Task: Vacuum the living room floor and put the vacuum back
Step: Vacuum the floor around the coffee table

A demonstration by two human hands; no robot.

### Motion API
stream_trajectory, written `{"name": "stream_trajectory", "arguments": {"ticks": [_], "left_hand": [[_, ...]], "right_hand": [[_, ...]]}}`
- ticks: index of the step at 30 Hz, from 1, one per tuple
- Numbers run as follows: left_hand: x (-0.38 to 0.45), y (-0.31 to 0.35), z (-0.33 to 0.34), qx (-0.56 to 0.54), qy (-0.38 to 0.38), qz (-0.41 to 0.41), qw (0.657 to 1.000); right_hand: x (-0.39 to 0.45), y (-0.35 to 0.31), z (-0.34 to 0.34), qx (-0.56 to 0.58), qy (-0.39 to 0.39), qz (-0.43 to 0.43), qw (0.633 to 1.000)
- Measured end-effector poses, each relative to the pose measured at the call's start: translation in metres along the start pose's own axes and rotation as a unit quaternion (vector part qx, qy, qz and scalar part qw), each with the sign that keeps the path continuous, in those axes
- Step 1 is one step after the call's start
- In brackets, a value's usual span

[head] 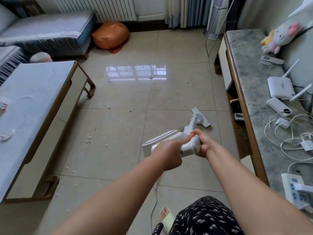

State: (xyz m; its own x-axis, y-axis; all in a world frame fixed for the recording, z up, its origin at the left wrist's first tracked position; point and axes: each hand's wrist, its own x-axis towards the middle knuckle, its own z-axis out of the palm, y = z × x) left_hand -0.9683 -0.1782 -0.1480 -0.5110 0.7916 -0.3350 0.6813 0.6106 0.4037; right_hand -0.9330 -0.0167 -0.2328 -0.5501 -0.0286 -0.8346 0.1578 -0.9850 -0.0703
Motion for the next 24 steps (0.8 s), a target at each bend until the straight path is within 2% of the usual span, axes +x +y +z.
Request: {"name": "stream_trajectory", "arguments": {"ticks": [7,11,18,24], "left_hand": [[0.007,0.004,-0.003,0.004,-0.01,0.022,1.0],[0.031,0.012,-0.011,0.018,-0.003,0.027,0.999],[0.078,0.037,-0.017,0.015,-0.004,0.028,0.999],[0.129,0.062,-0.021,0.01,-0.004,0.039,0.999]], "right_hand": [[-0.001,-0.008,-0.005,0.006,-0.04,-0.025,0.999],[0.002,-0.033,0.001,-0.011,0.011,-0.043,0.999],[0.008,-0.083,-0.004,0.019,-0.01,-0.039,0.999],[0.008,-0.14,-0.008,0.028,0.005,-0.038,0.999]]}}
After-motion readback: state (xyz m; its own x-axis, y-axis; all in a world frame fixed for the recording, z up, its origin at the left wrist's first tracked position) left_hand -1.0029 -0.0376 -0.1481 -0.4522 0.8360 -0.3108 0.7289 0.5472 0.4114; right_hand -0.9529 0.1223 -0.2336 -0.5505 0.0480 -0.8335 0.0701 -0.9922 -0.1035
